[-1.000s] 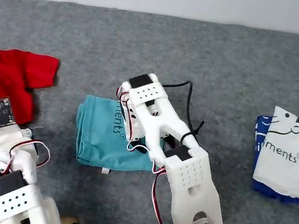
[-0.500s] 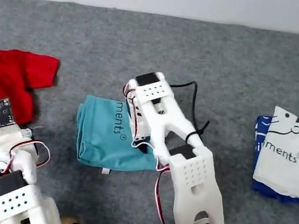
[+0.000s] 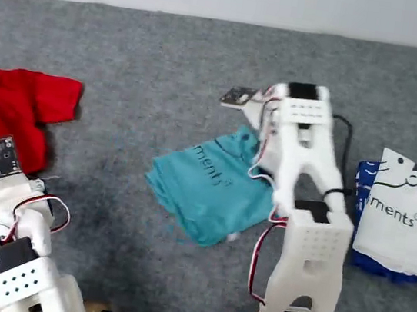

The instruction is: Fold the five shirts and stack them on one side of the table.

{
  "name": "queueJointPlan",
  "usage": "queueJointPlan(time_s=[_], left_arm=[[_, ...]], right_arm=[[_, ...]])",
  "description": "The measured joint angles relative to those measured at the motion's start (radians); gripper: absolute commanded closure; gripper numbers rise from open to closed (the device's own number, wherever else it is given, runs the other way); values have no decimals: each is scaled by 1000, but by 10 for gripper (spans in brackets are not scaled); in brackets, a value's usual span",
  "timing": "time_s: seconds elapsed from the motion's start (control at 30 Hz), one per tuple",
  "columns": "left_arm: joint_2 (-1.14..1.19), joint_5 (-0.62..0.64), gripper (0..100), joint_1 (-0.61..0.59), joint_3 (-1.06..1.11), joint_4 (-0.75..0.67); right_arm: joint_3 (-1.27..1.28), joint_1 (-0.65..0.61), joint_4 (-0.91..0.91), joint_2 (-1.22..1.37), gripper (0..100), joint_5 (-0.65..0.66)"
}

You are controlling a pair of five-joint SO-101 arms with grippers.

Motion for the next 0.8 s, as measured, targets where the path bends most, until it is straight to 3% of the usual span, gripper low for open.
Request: queueJointPlan(time_s=[0.17, 0.4, 0.5, 0.6, 0.8], left_arm=[[0, 0, 985, -2, 0, 0], [0, 0, 985, 0, 0, 0], [0, 0, 985, -2, 0, 0], [0, 0, 985, 0, 0, 0], [0, 0, 985, -2, 0, 0]], right_arm=[[-83, -14, -124, 0, 989, 227], [-86, -115, -176, 0, 981, 273], [-86, -133, -180, 0, 913, 273], [-86, -132, -180, 0, 830, 236], [-86, -135, -152, -52, 809, -64]])
